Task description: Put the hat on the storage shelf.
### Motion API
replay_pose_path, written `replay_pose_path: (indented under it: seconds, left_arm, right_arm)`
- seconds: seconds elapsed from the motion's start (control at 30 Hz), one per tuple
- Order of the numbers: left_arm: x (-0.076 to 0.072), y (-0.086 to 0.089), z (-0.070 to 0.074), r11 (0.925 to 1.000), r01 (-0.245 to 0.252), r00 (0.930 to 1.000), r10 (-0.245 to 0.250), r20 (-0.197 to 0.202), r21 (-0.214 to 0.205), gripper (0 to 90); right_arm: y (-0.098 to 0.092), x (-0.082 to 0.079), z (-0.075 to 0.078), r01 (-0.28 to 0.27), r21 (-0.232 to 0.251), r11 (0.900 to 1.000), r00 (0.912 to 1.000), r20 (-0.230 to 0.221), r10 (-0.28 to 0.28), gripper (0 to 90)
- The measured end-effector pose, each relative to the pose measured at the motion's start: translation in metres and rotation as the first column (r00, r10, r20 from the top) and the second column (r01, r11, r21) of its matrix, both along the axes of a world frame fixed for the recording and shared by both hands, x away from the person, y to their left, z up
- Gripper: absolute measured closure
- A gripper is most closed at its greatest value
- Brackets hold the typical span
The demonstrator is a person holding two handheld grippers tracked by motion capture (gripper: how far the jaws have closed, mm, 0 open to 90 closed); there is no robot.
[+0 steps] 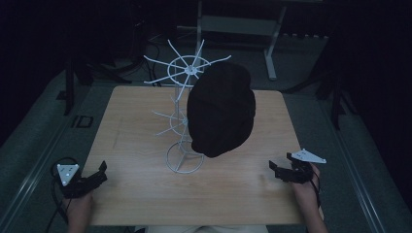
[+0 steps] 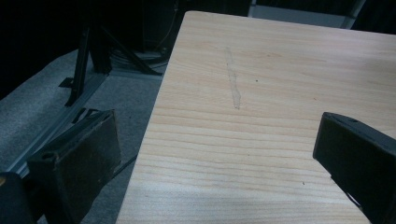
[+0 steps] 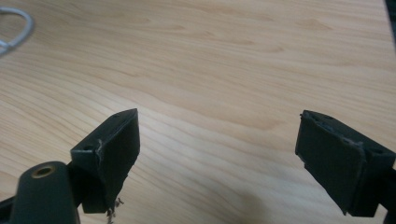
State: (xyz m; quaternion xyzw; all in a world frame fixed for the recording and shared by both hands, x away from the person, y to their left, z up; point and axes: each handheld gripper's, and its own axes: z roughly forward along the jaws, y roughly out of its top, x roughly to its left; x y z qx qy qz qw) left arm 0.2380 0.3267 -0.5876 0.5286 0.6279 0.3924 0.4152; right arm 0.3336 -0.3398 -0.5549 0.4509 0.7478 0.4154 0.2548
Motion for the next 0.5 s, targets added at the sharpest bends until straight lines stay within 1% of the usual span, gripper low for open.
replay_pose_path:
  seconds: [0.03,0.07,0.1,0.17,0.27,0.3,0.37,0.4,0.47,0.5]
  left_arm:
    - [0.000,0.000,0.000,1.0000,0.000,1.0000,0.000,0.000,0.000,1.5]
    - [0.000,0.000,0.000,1.0000,-0.001,1.0000,0.001,0.000,0.000,1.5]
    - [0.000,0.000,0.000,1.0000,-0.001,1.0000,0.001,0.000,0.000,1.5]
    - [0.000,0.000,0.000,1.0000,-0.001,1.0000,0.001,0.000,0.001,1.5]
    - [0.000,0.000,0.000,1.0000,-0.001,1.0000,0.001,0.001,0.001,1.5]
    - [0.000,0.000,0.000,1.0000,-0.002,1.0000,0.002,0.004,0.001,1.4]
    - [0.000,0.000,0.000,1.0000,-0.002,1.0000,0.002,0.004,-0.001,1.4]
    - [0.000,0.000,0.000,1.0000,-0.002,1.0000,0.002,0.004,-0.001,1.5]
    - [0.000,0.000,0.000,1.0000,-0.001,1.0000,0.001,0.004,-0.001,1.5]
    - [0.000,0.000,0.000,1.0000,-0.002,1.0000,0.002,0.004,0.000,1.5]
  right_arm:
    - [0.000,0.000,0.000,0.000,0.000,1.0000,1.0000,0.000,0.000,13.7]
    - [-0.005,-0.002,-0.003,0.017,-0.006,0.9998,0.9998,-0.007,-0.017,13.8]
    - [-0.005,-0.002,-0.003,0.017,-0.006,0.9998,0.9998,-0.007,-0.017,13.8]
    - [-0.011,-0.005,-0.006,0.033,-0.017,0.9993,0.9994,-0.004,-0.033,13.8]
    - [-0.013,-0.006,-0.007,0.038,-0.015,0.9992,0.9993,-0.002,-0.038,13.8]
    - [-0.019,-0.010,-0.008,0.057,-0.016,0.9982,0.9984,0.001,-0.057,13.9]
    - [-0.020,-0.011,-0.008,0.061,-0.017,0.9980,0.9981,0.002,-0.061,13.9]
    - [-0.024,-0.014,-0.009,0.078,-0.019,0.9968,0.9969,0.005,-0.078,13.9]
    - [-0.026,-0.015,-0.010,0.086,-0.017,0.9962,0.9963,0.010,-0.086,13.9]
    - [-0.030,-0.017,-0.011,0.107,-0.018,0.9941,0.9942,0.011,-0.107,13.9]
